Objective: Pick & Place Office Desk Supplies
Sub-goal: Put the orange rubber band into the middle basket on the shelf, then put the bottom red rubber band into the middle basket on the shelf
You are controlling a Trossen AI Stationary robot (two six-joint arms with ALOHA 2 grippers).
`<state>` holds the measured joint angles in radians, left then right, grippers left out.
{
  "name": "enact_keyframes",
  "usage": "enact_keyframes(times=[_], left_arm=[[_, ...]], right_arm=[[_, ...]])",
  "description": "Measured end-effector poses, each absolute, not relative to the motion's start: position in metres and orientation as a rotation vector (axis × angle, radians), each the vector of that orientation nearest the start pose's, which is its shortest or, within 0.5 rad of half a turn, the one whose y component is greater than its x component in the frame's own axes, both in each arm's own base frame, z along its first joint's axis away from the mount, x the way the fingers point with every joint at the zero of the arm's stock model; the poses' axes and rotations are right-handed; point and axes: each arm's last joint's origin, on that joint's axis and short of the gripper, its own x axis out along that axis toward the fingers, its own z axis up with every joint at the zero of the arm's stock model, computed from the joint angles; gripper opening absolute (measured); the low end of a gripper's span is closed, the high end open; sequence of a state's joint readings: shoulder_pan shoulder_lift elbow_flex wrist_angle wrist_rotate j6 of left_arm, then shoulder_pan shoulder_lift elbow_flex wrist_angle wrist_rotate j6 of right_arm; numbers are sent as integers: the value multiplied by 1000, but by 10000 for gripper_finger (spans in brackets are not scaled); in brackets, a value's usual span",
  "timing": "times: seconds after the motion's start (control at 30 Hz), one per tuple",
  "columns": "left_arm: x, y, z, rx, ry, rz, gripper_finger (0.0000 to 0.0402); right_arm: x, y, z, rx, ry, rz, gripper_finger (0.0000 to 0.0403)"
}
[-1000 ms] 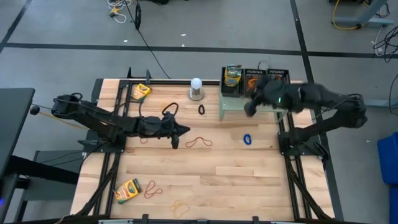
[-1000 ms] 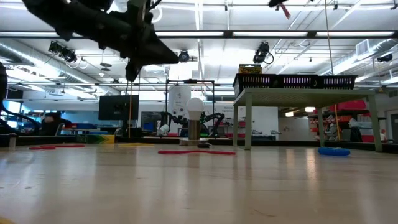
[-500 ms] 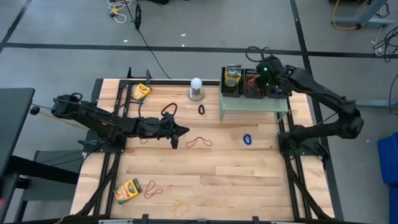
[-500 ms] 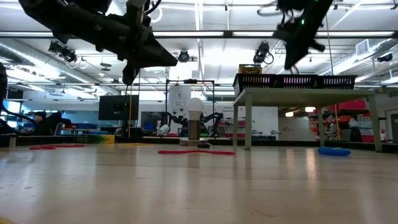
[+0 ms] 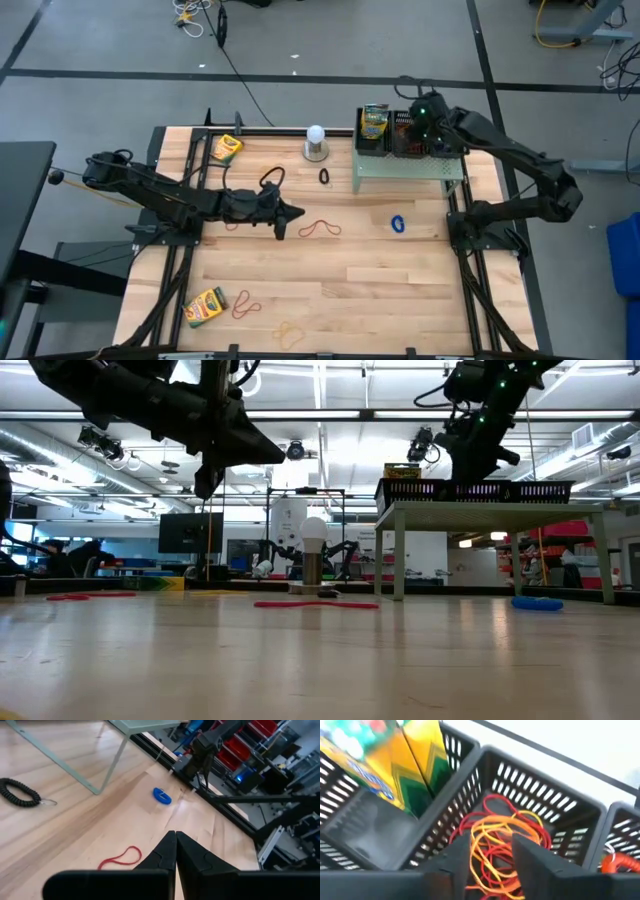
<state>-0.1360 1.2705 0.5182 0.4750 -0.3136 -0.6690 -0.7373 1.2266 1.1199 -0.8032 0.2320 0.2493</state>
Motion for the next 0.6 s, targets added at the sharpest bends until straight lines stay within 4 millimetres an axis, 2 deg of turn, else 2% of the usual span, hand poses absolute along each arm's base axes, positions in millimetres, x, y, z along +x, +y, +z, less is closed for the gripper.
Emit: enact_keyframes(times=[0.17, 0.3, 0.43, 0.6], left_arm=[[252, -25, 206, -627, 195, 269, 9], [252, -25, 206, -628, 194, 269, 9], [252, -26, 206, -643, 189, 279, 7], [252, -29, 206, -624, 195, 273, 7]], right_arm=[[175, -167, 325, 455, 746, -1003, 206], [174, -161, 331, 529, 712, -957, 209], [174, -134, 346, 486, 657, -867, 160], [173, -82, 361, 375, 590, -738, 59]])
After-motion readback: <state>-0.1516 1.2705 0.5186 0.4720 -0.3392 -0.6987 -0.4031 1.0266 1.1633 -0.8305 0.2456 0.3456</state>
